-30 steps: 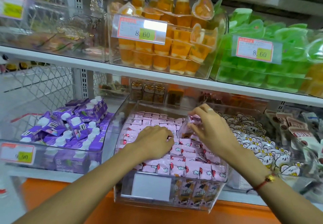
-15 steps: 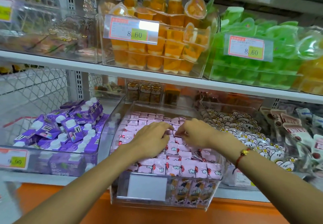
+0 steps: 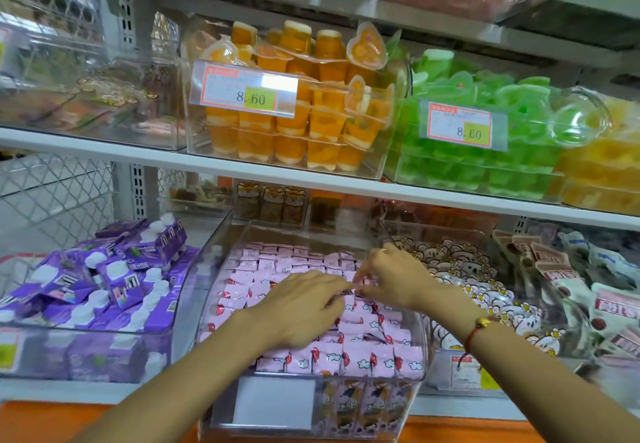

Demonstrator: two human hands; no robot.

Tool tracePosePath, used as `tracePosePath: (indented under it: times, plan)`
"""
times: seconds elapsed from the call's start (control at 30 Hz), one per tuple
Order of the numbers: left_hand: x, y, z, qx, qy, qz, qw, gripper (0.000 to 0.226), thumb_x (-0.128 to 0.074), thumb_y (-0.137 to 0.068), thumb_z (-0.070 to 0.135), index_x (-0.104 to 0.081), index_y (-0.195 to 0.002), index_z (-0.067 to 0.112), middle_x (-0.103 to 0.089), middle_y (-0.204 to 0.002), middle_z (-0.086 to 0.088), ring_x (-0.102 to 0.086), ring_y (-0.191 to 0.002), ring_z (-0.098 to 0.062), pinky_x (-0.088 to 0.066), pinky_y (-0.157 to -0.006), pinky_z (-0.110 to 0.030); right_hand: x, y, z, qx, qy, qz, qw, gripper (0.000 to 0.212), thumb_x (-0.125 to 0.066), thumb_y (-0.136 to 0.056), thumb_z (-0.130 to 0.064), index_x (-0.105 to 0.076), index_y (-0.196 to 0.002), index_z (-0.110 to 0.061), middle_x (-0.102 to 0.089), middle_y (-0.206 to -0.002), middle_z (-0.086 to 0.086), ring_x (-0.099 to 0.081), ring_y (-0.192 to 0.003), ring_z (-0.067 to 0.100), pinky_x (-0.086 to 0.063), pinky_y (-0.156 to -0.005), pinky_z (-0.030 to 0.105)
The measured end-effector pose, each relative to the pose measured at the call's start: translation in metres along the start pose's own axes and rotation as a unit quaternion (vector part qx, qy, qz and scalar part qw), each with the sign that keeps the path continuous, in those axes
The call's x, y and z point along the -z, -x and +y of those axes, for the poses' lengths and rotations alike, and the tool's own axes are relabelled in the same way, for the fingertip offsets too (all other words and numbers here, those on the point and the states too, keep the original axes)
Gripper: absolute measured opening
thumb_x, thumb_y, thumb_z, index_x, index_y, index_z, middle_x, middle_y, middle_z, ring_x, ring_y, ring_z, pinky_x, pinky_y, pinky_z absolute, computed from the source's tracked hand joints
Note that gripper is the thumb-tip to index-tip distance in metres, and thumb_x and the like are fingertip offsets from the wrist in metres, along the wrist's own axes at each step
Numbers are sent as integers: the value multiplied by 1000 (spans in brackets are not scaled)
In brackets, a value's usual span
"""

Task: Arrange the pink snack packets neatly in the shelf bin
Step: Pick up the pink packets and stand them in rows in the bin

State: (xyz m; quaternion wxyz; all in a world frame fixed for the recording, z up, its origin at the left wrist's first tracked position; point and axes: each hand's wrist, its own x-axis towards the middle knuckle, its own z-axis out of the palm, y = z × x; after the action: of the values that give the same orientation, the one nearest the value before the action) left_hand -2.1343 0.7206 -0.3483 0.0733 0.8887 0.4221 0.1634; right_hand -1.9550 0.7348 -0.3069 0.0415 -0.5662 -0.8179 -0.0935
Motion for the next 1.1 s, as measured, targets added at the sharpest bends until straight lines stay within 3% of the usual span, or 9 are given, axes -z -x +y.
tracePosePath:
  times: [0.1,0.27,0.4,0.5,0.63,0.8,0.9,1.0,1.1]
  plan:
    - [0,1,3,-16,2,-46,999,41,-25,-100,36,-39,-138,39,-45,-142,14,-40,-126,-14,-32,-94,-32,-4,-4,-1,-24,35,-28,999,28,-61,-87,-44,-67,-110,-29,-59,-120,-2,-42,-116,21,-31,-92,35]
    - [1,1,3,0,2,-57,998,41,-24,-99,37,-49,-131,39,-45,-143,13,-41,-127,-16,-32,-96,-33,-4,-5,4,-53,-19,-30,998,17,-58,-88,-41,-68,-91,-28,-60,-109,-4,-40,-112,21,-28,-88,35]
    - [-1,1,3,1,-5,-63,998,41,-23,-99,38,-46,-132,39,-43,-145,14,-39,-128,-15,-30,-98,-33,-11,1,8,-61,-62,32,996,12,-57,-88,-34,-64,-78,-31,-57,-111,-8,-35,-103,15,-19,-80,30]
    - [-1,3,3,0,-2,-75,997,41,-23,-99,39,-42,-136,39,-39,-147,14,-36,-131,-15,-31,-104,-37,-12,2,7,-74,-119,136,981,12,-56,-91,-30,-58,-79,-32,-60,-104,-4,-39,-94,13,-29,-84,30]
    - [-2,3,1,8,15,-73,997,41,-25,-100,41,-40,-138,40,-42,-145,10,-40,-128,-15,-36,-103,-38,-3,7,0,-143,-380,317,857,9,-54,-94,-16,-61,-90,-14,-63,-92,4,-57,-83,17,-41,-69,8]
    - [5,1,1,74,225,8,971,31,-39,-100,31,-53,-128,31,-65,-91,1,-60,-70,-23,-44,-61,-29,7,20,-14,-214,-526,449,690,13,-51,-97,-22,-56,-96,-11,-59,-77,-1,-54,-56,-8,-40,-50,8]
    - [21,-5,-1,130,321,138,928,26,-54,-93,23,-49,-118,27,-57,-119,8,-63,-84,-15,-51,-73,-35,13,29,-20,-227,-608,412,640,14,-50,-97,-20,-56,-99,-7,-61,-72,-4,-56,-49,-9,-41,-45,7]
    - [32,-6,1,85,412,94,902,49,-67,-84,26,-41,-123,39,-47,-123,20,-53,-101,3,-50,-75,-21,13,33,-26,-231,-670,327,626,19,-48,-98,-19,-59,-104,-4,-68,-86,6,-66,-62,0,-49,-51,11]
    - [35,-5,3,51,392,86,914,36,-69,-82,35,-55,-115,42,-58,-116,22,-57,-100,2,-51,-77,-22,13,36,-29,-242,-711,260,607,23,-47,-99,-16,-62,-110,-2,-69,-99,18,-69,-84,20,-54,-59,15]
